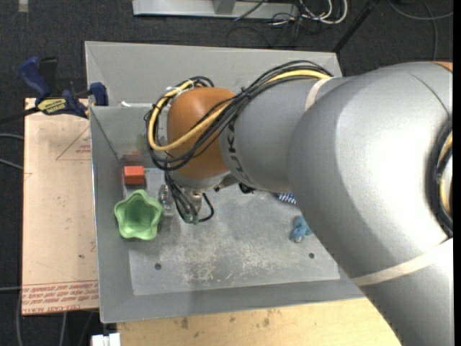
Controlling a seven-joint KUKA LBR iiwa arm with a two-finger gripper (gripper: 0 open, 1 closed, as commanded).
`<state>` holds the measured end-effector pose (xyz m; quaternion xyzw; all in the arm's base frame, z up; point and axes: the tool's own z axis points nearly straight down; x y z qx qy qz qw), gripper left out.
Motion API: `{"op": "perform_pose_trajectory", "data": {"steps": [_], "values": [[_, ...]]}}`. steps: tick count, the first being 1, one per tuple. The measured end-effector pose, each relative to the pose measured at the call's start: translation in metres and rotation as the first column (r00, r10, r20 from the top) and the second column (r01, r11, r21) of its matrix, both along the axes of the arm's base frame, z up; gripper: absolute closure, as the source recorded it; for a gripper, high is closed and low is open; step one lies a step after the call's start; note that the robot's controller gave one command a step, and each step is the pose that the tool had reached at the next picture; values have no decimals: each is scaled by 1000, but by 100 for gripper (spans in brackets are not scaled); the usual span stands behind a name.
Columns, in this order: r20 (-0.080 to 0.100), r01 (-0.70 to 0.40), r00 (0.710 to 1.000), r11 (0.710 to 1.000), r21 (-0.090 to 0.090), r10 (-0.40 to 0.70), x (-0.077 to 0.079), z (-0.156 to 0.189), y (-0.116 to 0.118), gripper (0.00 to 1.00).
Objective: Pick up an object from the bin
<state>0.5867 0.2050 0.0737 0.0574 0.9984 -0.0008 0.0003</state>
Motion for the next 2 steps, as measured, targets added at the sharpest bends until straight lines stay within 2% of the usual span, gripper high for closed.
{"op": "perform_pose_trajectory", "data": {"steps": [1,2], "values": [[11,7,1000,1000,7,-7,-1,214,4,100],[-8,-36,999,999,0,36,-23,105,-4,100]]}}
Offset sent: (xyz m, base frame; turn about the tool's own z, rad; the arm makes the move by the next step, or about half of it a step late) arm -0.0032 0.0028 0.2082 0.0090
